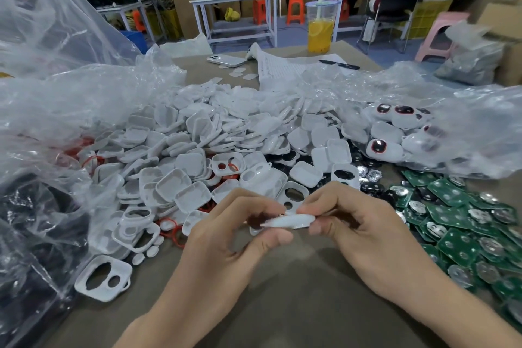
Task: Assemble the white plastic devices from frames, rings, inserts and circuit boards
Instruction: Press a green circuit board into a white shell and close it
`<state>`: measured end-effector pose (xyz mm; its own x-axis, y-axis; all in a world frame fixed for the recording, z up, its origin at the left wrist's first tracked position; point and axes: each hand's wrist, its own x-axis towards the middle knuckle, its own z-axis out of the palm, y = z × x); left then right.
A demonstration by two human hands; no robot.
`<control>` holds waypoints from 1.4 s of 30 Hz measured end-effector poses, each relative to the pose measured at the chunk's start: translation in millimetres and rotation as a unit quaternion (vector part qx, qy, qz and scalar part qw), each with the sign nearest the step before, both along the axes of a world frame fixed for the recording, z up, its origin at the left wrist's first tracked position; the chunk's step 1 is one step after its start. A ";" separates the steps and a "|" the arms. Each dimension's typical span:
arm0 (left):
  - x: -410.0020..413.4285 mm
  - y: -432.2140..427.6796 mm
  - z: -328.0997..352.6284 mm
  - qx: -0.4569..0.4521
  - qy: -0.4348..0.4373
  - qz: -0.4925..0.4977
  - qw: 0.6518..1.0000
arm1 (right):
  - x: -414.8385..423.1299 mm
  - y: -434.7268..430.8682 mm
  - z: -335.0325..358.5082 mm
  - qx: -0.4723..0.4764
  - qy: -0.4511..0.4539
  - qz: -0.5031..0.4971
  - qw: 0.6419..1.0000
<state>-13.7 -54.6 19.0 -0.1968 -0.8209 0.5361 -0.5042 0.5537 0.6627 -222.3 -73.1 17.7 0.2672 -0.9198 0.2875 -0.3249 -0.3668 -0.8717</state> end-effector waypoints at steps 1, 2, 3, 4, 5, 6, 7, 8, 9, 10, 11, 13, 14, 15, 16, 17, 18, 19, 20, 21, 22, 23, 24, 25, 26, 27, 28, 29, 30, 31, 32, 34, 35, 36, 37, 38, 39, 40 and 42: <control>-2.1 0.5 0.8 0.006 0.023 -0.011 1.000 | 0.4 0.2 1.3 0.018 -0.016 0.006 1.000; -3.5 1.0 1.3 0.008 0.035 -0.023 0.999 | 0.6 0.2 2.0 0.030 -0.033 0.014 0.999; -4.4 1.0 1.6 0.009 0.040 -0.033 0.999 | 1.0 -0.3 2.5 0.040 -0.050 0.024 0.998; -4.6 0.7 2.1 0.016 0.048 -0.039 0.998 | 1.8 -0.9 2.9 0.051 -0.066 0.035 0.996; -4.6 0.5 2.5 0.030 0.063 -0.044 0.997 | 3.0 -0.9 3.8 0.064 -0.080 0.043 0.994; -4.1 0.2 2.6 0.042 0.080 -0.047 0.995 | 4.0 -0.7 4.5 0.072 -0.089 0.046 0.992; -3.8 -0.8 2.4 0.049 0.092 -0.049 0.993 | 4.2 -1.1 4.7 0.073 -0.094 0.045 0.992; -3.9 -1.7 2.0 0.058 0.100 -0.052 0.992 | 3.9 -1.5 3.7 0.074 -0.096 0.042 0.992; -4.3 -1.1 1.8 0.070 0.108 -0.052 0.990 | 4.0 -0.3 2.9 0.078 -0.094 0.040 0.992; -3.8 -0.8 2.6 0.078 0.120 -0.050 0.988 | 4.2 0.9 3.4 0.079 -0.091 0.037 0.992; -3.5 -1.6 4.0 0.089 0.134 -0.045 0.986 | 4.1 1.3 4.5 0.075 -0.086 0.034 0.993; -5.6 -5.0 2.9 0.139 0.162 -0.025 0.977 | 4.5 0.8 2.3 0.058 -0.075 0.020 0.995; -7.7 -8.0 3.0 0.170 0.181 -0.022 0.968 | 5.2 0.9 2.7 0.051 -0.083 0.012 0.995; -9.3 -12.0 4.4 0.195 0.203 -0.027 0.959 | 6.0 1.0 4.8 0.050 -0.106 0.007 0.993; -11.6 -17.8 8.1 0.207 0.218 -0.032 0.953 | 7.5 -0.1 7.9 0.050 -0.138 0.001 0.989; -15.4 -23.9 12.4 0.213 0.228 -0.034 0.949 | 10.5 -2.5 10.6 0.059 -0.177 -0.006 0.982; -19.7 -29.8 14.3 0.216 0.235 -0.030 0.947 | 13.4 -6.8 10.8 0.067 -0.216 -0.014 0.974; -23.9 -35.2 15.6 0.217 0.246 -0.023 0.945 | 17.2 -11.6 10.9 0.075 -0.252 -0.022 0.965; -25.9 -39.3 15.8 0.217 0.263 -0.015 0.940 | 21.5 -15.6 11.5 0.080 -0.281 -0.030 0.956; -26.6 -43.5 16.5 0.218 0.285 -0.007 0.934 | 26.0 -20.3 14.2 0.085 -0.302 -0.037 0.949; -26.6 -46.5 17.6 0.218 0.301 -0.001 0.928 | 30.0 -24.2 17.2 0.086 -0.311 -0.041 0.946; -25.7 -47.7 17.4 0.220 0.309 0.003 0.925 | 33.6 -26.7 18.7 0.088 -0.313 -0.043 0.945; -24.7 -48.9 14.7 0.224 0.309 0.006 0.924 | 35.4 -29.0 17.8 0.090 -0.310 -0.044 0.945; -23.7 -48.9 11.3 0.230 0.310 0.007 0.922 | 35.5 -30.5 15.5 0.096 -0.309 -0.047 0.945; -22.7 -48.2 8.9 0.238 0.311 0.005 0.920 | 34.0 -32.0 13.2 0.109 -0.314 -0.047 0.942; -21.3 -47.7 7.8 0.246 0.307 -0.001 0.919 | 31.8 -34.2 12.0 0.127 -0.326 -0.044 0.936; -20.5 -46.9 7.9 0.256 0.296 -0.009 0.920 | 29.7 -35.8 11.3 0.144 -0.337 -0.040 0.930; -20.2 -46.2 7.5 0.263 0.276 -0.018 0.924 | 28.6 -37.2 10.8 0.157 -0.342 -0.037 0.926; -19.9 -46.1 5.5 0.264 0.247 -0.022 0.932 | 27.7 -38.9 9.2 0.165 -0.339 -0.034 0.926; -18.8 -46.0 2.9 0.256 0.214 -0.015 0.943 | 26.8 -40.5 7.1 0.172 -0.329 -0.031 0.928; -17.8 -46.1 0.5 0.243 0.185 0.001 0.952 | 26.4 -42.2 5.1 0.177 -0.314 -0.024 0.933; -17.8 -46.1 -1.2 0.219 0.172 0.036 0.960 | 26.5 -44.5 2.8 0.180 -0.275 -0.009 0.944; -18.6 -45.6 -1.5 0.211 0.173 0.043 0.961 | 27.2 -44.3 2.7 0.181 -0.261 -0.009 0.948; -19.4 -44.9 -1.3 0.205 0.169 0.044 0.963 | 27.8 -43.7 2.9 0.182 -0.257 -0.011 0.949; -20.1 -44.2 -1.2 0.198 0.162 0.043 0.966 | 28.1 -43.1 3.6 0.185 -0.259 -0.013 0.948; -20.6 -43.4 -1.6 0.191 0.151 0.043 0.969 | 28.2 -42.2 4.3 0.188 -0.263 -0.015 0.946; -21.4 -42.2 -1.4 0.182 0.141 0.042 0.972 | 28.3 -40.9 5.7 0.189 -0.264 -0.021 0.946; -22.1 -40.7 -0.1 0.174 0.133 0.042 0.975 | 28.2 -38.9 7.5 0.188 -0.259 -0.029 0.947; -23.2 -38.3 2.2 0.168 0.129 0.041 0.976 | 27.7 -35.5 10.7 0.176 -0.235 -0.044 0.955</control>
